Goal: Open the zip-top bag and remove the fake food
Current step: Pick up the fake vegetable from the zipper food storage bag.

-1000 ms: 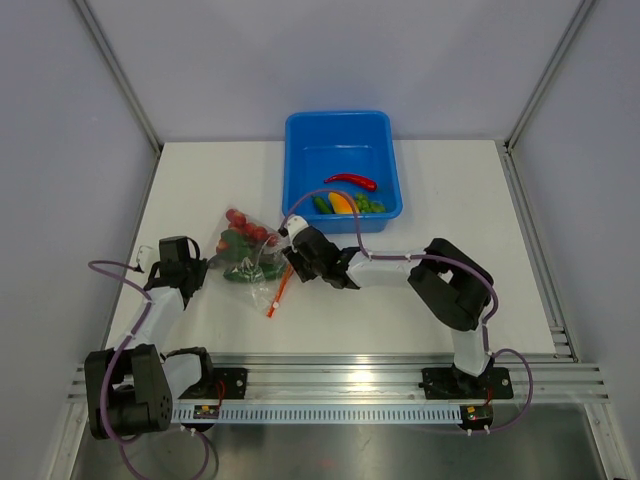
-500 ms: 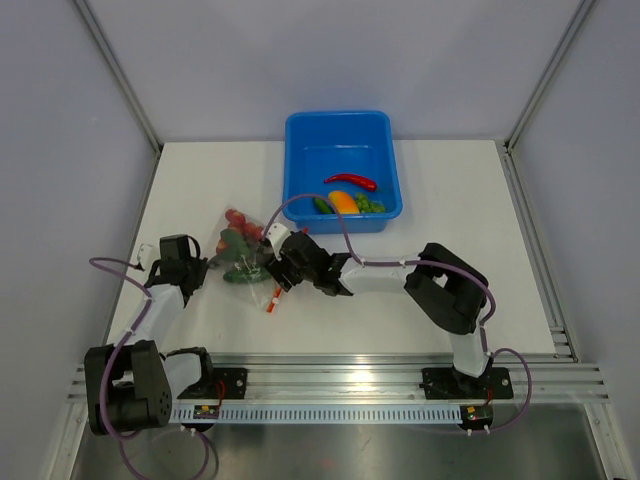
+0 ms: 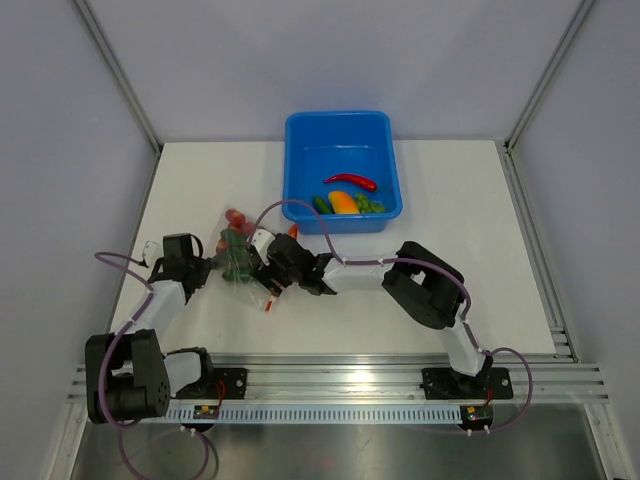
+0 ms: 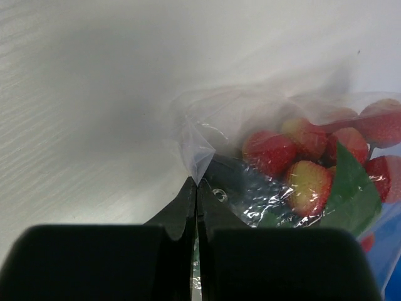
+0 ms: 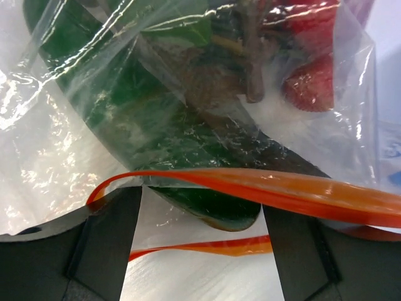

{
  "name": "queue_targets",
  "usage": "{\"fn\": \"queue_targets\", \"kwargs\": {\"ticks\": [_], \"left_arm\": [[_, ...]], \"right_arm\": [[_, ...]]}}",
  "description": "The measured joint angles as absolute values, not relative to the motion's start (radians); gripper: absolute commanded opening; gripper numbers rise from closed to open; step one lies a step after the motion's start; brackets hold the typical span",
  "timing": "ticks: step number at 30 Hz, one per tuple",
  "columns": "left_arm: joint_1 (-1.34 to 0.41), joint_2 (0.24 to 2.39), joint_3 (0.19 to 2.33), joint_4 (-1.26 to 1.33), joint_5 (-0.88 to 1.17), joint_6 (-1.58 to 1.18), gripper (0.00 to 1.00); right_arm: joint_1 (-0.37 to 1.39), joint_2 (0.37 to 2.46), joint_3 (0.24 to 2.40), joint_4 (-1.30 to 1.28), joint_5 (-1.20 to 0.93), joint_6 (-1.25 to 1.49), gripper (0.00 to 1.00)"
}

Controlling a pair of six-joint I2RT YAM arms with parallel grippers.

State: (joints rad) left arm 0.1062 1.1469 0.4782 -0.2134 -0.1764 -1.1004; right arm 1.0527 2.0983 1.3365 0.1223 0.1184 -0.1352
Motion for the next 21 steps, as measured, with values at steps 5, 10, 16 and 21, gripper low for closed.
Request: {"fn": "queue_targets", "kwargs": {"ticks": [5,10,16,21], "left_arm": [[0.088,1.187,0.509,-0.208,-0.167,-1.074,0.00],[0.072,1.200,0.533,-0.209,-0.168,-1.055,0.00],[0.070,1.200,0.548,-0.228,-0.172,-1.051,0.00],[0.070,1.200,0.550,-0.236,-0.173,-1.051,0.00]], "right_arm": [[1.053,2.120,1.354,0.103,0.103,-0.147,0.86],[1.053,2.124,1.377,0.064,0.061,-0.163,0.75],[1.056,2.124,1.399,0.022,0.032,-0.183,0.61],[1.064,2.124,1.406,-0.019,0.000,-0.202,0.64]]}}
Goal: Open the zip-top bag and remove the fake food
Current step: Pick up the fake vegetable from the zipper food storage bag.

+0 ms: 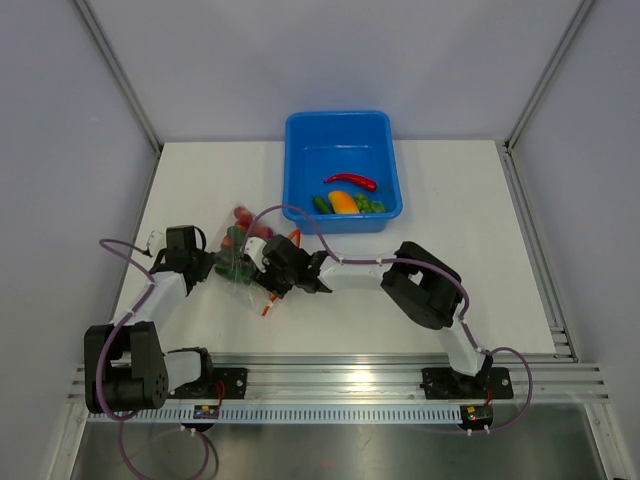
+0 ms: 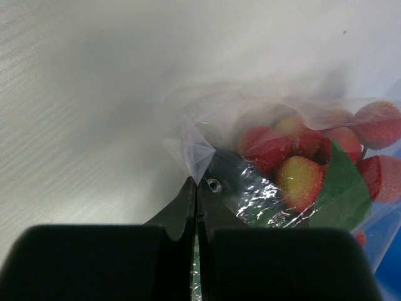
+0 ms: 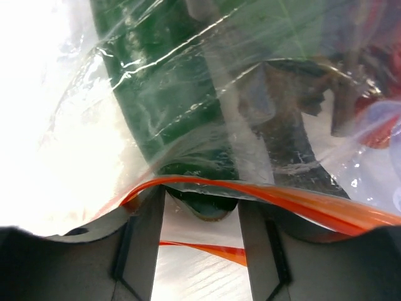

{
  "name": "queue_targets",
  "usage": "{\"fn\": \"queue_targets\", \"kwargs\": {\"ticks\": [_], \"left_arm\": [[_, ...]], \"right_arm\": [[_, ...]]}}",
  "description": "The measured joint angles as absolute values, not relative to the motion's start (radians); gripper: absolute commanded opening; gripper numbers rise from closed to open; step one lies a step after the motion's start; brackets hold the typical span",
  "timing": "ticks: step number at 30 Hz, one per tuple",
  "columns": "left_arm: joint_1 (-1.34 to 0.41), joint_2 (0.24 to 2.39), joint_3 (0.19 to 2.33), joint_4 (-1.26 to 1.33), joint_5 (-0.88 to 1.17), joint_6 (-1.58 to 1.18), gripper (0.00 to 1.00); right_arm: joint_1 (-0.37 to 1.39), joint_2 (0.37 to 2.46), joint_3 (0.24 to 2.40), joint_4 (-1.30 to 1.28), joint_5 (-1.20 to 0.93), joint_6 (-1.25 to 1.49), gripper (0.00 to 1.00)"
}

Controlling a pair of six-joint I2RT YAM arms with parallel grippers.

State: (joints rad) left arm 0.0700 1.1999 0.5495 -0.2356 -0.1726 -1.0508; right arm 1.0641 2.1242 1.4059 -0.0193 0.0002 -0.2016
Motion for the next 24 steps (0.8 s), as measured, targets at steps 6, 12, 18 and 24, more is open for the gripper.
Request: {"fn": "queue_targets", "kwargs": {"ticks": [6,12,18,24], "left_arm": [[0.069,1.200,0.550,-0.239,-0.173,-1.050,0.00],[0.063,1.200,0.550,-0.238,-0.175,-1.050,0.00],[0.054,1.200,0.550,-0.239,-0.181,-1.051,0.00],[0.051,1.200,0.550,-0.240,-0.185,-1.051,0.00]], "right_arm": [[1.080,2.125,1.419,-0.048,-0.012,-0.233,0.75],[1.119,2.151,1.460,-0.054,0.017,-0.265,0.79],[1.140,2.170,1.489,-0.056,0.036,-0.276,0.71],[1.140,2.189,1.528,-0.099,0.033,-0.275,0.53]]}}
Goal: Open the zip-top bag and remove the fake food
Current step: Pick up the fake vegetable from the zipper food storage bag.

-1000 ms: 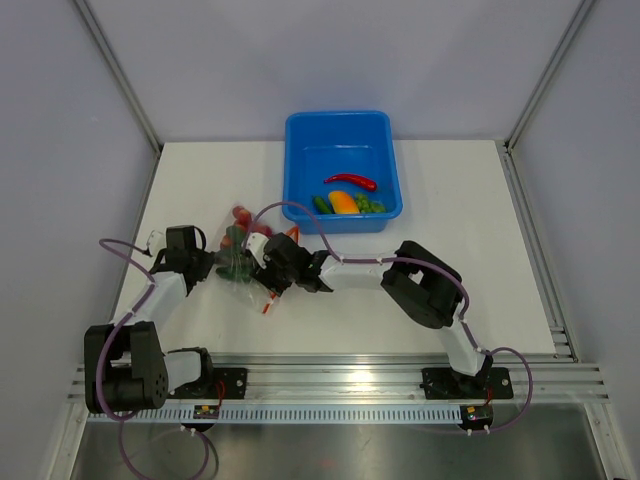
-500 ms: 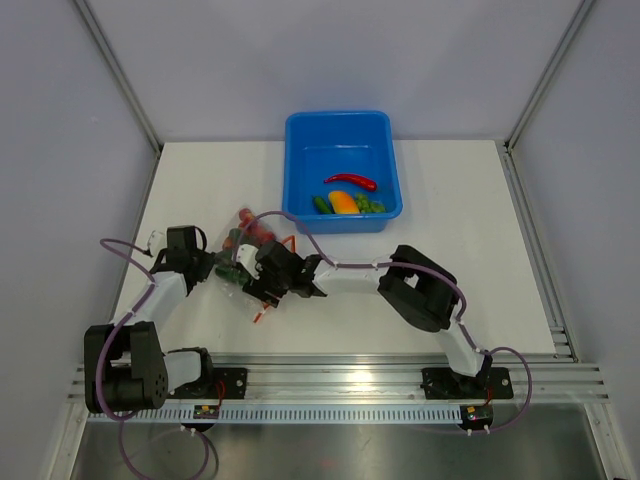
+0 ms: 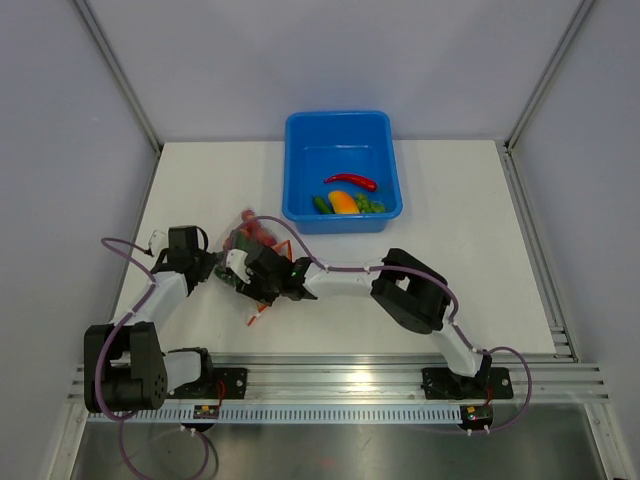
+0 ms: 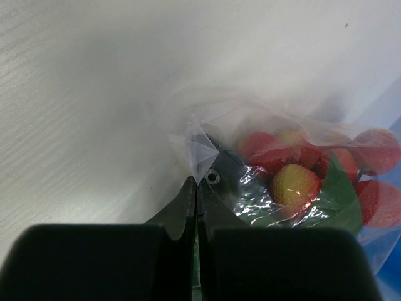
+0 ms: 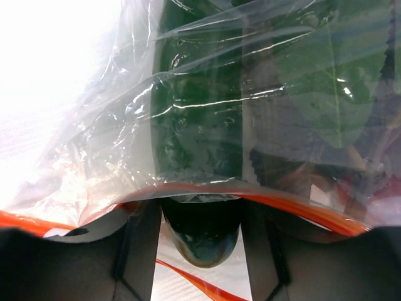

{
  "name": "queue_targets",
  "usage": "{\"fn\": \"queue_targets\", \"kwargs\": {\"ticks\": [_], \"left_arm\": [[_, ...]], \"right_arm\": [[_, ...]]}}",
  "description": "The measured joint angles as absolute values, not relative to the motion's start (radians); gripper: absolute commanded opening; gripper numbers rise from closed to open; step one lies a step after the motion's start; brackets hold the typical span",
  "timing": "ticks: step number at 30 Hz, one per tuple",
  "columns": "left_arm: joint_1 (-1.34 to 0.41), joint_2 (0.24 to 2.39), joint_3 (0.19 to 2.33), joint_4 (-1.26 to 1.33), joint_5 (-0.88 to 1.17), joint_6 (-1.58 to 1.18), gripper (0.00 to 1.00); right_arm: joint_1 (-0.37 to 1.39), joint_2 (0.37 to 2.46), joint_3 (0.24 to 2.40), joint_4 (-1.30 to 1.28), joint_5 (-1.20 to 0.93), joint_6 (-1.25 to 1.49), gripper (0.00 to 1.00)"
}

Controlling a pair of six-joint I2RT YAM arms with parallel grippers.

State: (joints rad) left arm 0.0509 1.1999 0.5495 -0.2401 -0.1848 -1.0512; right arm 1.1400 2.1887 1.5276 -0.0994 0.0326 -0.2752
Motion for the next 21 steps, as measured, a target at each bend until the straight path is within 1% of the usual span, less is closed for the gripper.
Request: {"fn": "queue_targets", "kwargs": {"ticks": [2,8,13,18,21], "left_arm": [[0.051,1.200,0.550,-0.242,-0.188,-1.052,0.00],[0.048,1.198,0.550,-0.260,-0.212,-1.076,0.00],[0.047,1.145,0.547,-0.289,-0.253,-1.106,0.00],[0.045,1.038,0.516,-0.294,-0.296,-1.128,0.00],[0.045,1.023,0.508,-0.296,-0.312,-1.132,0.00]], "right_arm": [[1.140,2.197,1.547,-0.119,0.031,-0.273,0.47],[1.140,2.201,1.578,-0.182,0.009,-0.251,0.40],[1.140,2.201,1.607,-0.258,0.005,-0.212,0.38],[1.139,2.193,1.612,-0.298,0.004,-0.183,0.38],[1.138,2.182,1.612,-0.328,0.005,-0.175,0.38]]}}
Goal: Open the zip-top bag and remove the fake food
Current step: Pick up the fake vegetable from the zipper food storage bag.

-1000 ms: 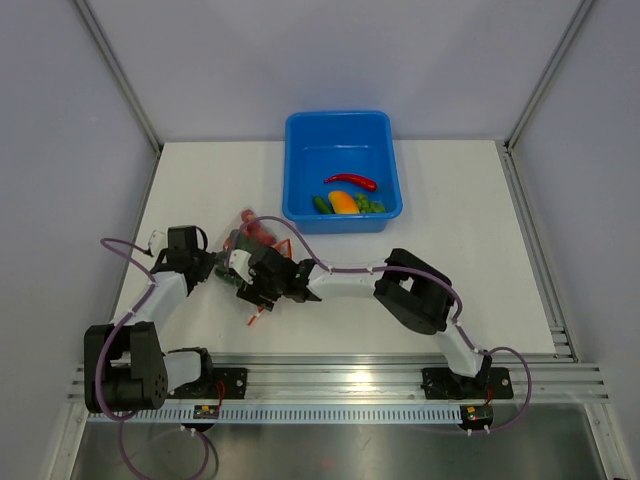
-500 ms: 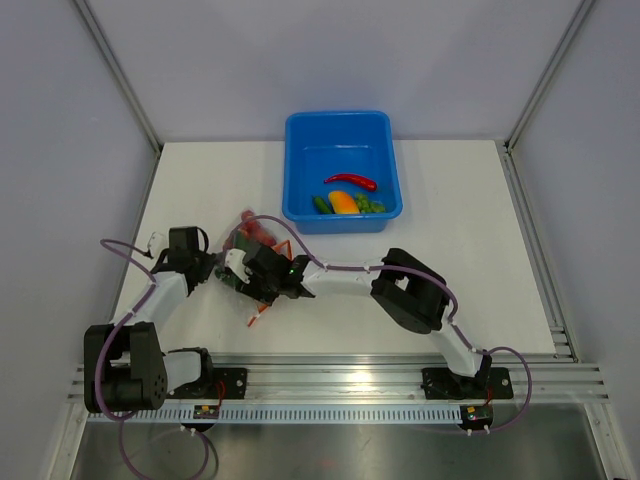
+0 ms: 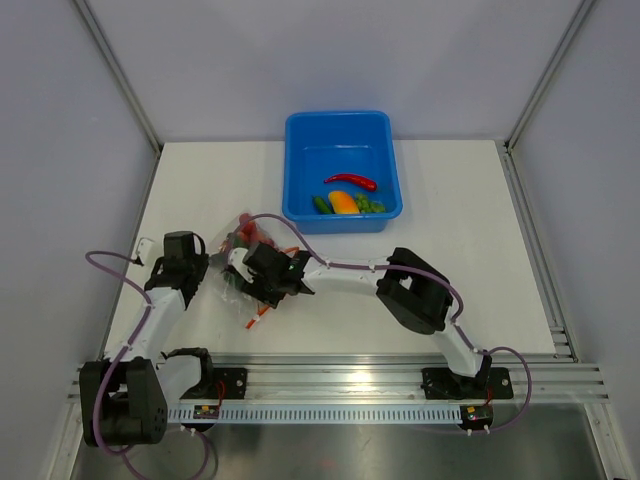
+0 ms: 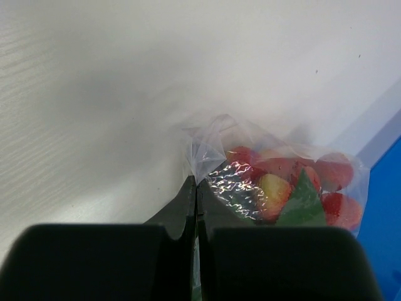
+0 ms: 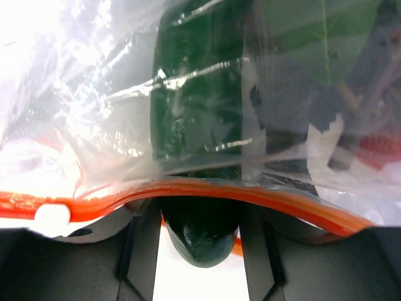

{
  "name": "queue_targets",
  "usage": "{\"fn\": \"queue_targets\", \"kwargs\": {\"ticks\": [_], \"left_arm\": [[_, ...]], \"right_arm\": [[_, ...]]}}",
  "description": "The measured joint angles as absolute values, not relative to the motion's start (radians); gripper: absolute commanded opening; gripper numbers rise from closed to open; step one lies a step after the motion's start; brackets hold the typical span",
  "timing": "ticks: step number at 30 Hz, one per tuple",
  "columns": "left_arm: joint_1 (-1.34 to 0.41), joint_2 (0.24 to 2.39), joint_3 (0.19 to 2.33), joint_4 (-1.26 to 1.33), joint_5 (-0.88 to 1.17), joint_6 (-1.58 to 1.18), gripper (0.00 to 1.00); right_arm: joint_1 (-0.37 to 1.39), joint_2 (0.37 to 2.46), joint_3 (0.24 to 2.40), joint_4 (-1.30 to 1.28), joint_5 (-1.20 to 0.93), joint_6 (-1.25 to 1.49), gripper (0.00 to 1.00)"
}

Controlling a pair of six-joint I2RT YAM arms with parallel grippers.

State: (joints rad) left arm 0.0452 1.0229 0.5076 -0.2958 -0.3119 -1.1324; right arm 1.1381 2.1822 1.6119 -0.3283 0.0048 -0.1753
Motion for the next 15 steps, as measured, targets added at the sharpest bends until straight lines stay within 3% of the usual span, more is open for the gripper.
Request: {"fn": "queue_targets", "kwargs": {"ticks": [15], "left_arm": [[0.041,0.996,0.500,-0.346,-0.400,-1.206,0.00]], "right_arm": [[1.083,2.035,1.562,-0.432,0.025,-0.149,0.38]]}}
